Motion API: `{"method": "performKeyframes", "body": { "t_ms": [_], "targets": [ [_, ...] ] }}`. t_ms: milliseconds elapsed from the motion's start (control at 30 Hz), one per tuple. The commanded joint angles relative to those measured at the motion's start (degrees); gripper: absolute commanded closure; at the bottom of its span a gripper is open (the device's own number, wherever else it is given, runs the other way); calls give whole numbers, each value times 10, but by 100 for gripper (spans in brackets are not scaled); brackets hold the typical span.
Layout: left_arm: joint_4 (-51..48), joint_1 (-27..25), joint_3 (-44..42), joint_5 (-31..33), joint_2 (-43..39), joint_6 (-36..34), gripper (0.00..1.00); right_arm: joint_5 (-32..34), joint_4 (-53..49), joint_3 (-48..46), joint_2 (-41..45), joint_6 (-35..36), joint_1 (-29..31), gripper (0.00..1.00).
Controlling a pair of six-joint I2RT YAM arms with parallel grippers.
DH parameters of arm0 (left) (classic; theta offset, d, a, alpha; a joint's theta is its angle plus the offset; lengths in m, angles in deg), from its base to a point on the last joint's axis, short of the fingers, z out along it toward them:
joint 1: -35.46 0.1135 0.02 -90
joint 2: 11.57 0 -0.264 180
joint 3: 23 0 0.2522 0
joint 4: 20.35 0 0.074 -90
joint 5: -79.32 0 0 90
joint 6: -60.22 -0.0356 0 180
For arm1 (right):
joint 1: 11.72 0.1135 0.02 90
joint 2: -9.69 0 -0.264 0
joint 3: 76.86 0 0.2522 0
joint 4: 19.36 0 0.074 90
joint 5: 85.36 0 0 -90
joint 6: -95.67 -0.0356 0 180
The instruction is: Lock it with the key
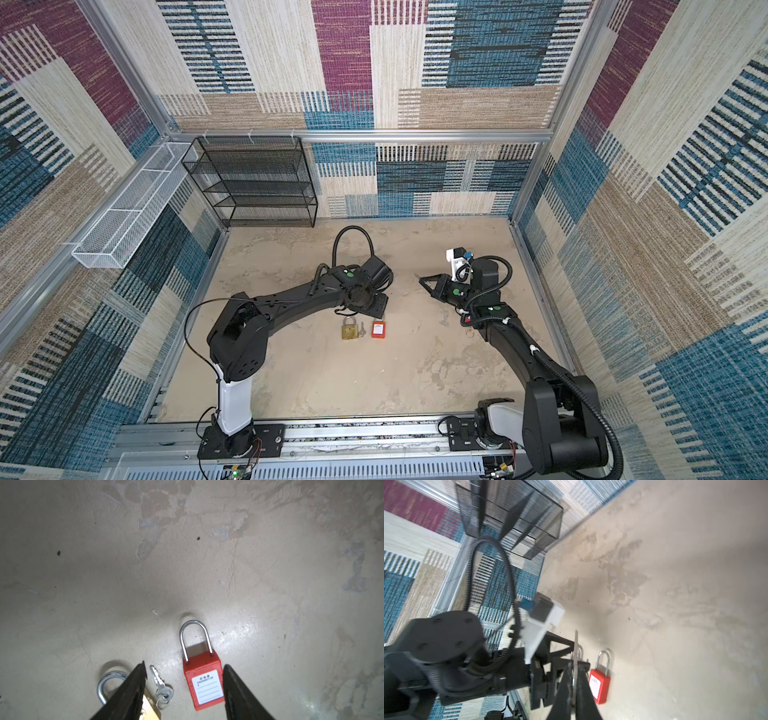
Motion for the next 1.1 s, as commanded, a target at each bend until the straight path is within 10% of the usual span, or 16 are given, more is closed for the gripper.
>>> {"method": "performKeyframes", "body": {
  "t_ms": [0, 467, 1067],
  "targets": [
    [64, 0, -38, -22, -31, 24, 40, 21, 33, -44, -8, -37, 3, 100],
    [192, 2, -213, -36, -154, 87, 40, 127, 171, -125, -72, -176, 152, 100],
    [217, 3, -251, -41, -175, 96, 40, 157, 212, -125, -132, -244, 205, 100]
  ]
}}
